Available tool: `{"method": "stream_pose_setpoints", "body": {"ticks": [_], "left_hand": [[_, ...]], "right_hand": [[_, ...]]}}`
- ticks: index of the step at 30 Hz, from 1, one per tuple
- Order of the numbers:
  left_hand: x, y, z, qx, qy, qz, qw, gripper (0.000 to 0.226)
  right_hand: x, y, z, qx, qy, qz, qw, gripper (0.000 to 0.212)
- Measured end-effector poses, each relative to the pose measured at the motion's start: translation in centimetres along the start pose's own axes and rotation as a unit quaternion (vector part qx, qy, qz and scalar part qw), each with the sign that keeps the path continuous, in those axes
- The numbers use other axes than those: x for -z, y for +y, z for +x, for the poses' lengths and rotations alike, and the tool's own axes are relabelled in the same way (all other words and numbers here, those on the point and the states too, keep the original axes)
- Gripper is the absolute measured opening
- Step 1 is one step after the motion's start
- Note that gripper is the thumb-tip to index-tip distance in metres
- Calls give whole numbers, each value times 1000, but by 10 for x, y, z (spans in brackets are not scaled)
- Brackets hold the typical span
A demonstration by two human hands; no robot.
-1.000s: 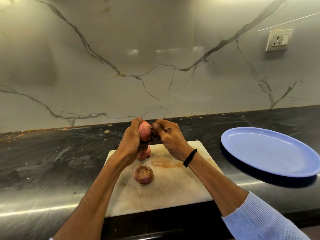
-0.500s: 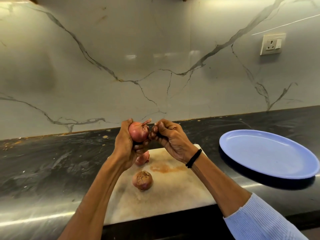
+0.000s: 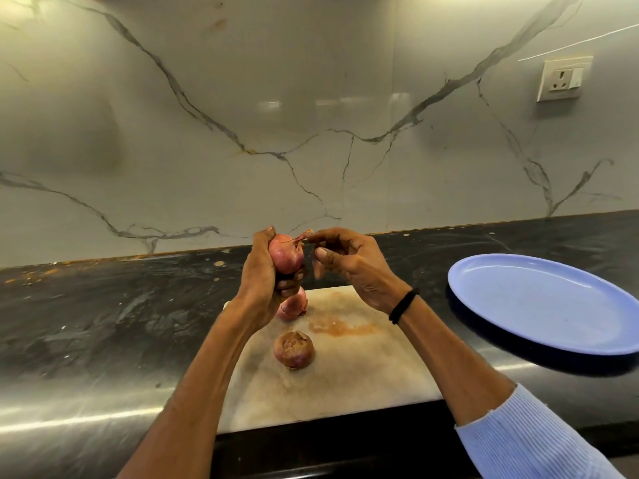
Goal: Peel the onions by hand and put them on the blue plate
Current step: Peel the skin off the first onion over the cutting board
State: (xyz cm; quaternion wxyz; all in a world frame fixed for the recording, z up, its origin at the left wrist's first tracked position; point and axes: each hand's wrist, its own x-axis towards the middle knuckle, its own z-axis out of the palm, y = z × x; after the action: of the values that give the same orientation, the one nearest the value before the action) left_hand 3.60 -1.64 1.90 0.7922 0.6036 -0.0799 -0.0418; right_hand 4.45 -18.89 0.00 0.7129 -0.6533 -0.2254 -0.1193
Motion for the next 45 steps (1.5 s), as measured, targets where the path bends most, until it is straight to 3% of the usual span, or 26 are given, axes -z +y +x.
{"method": "stream_pose_setpoints", "body": {"ticks": [6, 10, 15, 21, 25, 29, 38, 45], "left_hand": [[-8, -3, -3, -25, 41, 38, 998, 50], [-9, -3, -6, -27, 36, 65, 997, 48], [-8, -6, -6, -28, 19, 105, 994, 50], [-1, -7, -3, -17, 7, 122, 992, 51], [-2, -7, -3, -22, -3, 130, 991, 50], [-2, -9, -2, -27, -19, 139, 990, 52], [-7, -18, 1, -103, -29, 143, 984, 52], [-14, -24, 2, -221, 1, 212, 952, 26]], "right_hand": [[-9, 3, 2, 39, 14, -20, 999, 33], [-12, 4, 2, 80, 23, -68, 994, 20], [-16, 11, 1, 192, 48, -305, 932, 16], [-16, 14, -2, 230, 17, -374, 898, 18], [-16, 18, -1, 291, 41, -410, 863, 24], [-16, 18, -1, 322, 63, -412, 850, 29], [-31, 18, 0, 264, 162, -351, 884, 34], [-36, 14, -3, 116, 182, -233, 948, 46]]}}
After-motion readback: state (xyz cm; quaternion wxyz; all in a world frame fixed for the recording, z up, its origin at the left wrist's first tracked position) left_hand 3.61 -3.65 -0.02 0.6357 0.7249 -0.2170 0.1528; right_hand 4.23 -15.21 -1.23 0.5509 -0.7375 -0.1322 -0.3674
